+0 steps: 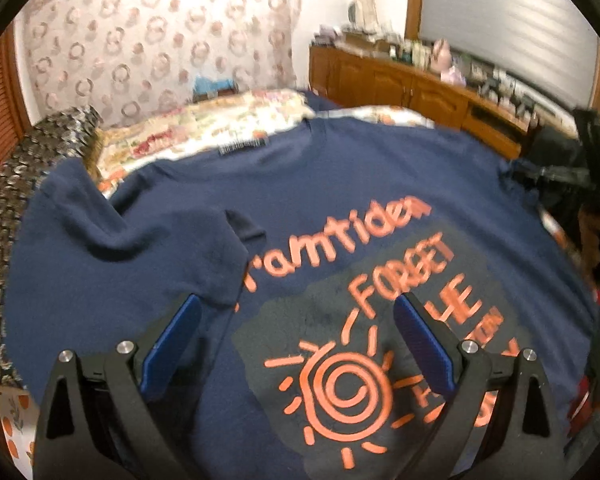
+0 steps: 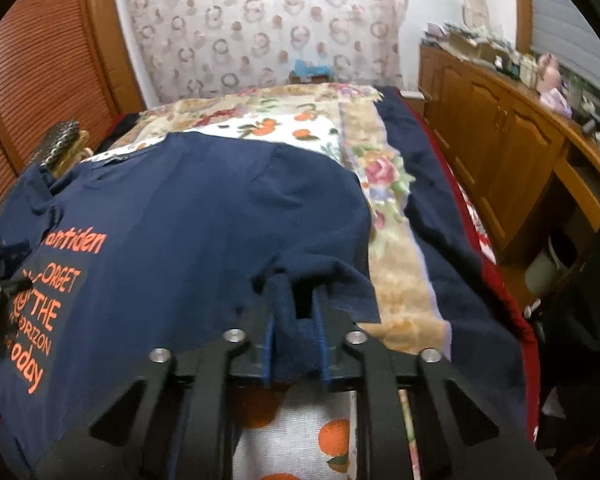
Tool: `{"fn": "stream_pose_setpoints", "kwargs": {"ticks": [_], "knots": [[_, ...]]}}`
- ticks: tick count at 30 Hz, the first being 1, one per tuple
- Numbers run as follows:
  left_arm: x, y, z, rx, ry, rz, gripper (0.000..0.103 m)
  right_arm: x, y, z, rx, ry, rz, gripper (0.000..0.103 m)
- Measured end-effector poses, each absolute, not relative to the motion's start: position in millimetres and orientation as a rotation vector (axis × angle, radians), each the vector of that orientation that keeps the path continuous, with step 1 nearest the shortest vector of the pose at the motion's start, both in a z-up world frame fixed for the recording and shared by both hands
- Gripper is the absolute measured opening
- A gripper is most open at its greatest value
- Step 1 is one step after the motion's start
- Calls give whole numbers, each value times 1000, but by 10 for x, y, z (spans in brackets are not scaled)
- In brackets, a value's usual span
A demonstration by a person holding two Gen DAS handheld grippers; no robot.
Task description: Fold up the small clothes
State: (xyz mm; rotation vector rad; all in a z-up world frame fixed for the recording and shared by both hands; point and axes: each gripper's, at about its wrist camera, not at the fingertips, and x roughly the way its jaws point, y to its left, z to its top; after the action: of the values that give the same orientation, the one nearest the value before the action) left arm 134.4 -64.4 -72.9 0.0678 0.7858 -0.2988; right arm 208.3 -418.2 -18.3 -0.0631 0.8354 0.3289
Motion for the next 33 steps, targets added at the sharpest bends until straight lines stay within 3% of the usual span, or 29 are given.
{"fn": "stream_pose_setpoints", "kwargs": {"ticks": [12,18,33], "knots": [[1075,-515,-306,52,635,-326,98,2049,-3256,360,-189,667,549,8],[935,-569,-313,46,645,-357,98,1968,-3110,253,-198,706,584,42],[774,-481,-327,-10,642,-325,98,2204,-3999,-162,-111,851,310,46]]}}
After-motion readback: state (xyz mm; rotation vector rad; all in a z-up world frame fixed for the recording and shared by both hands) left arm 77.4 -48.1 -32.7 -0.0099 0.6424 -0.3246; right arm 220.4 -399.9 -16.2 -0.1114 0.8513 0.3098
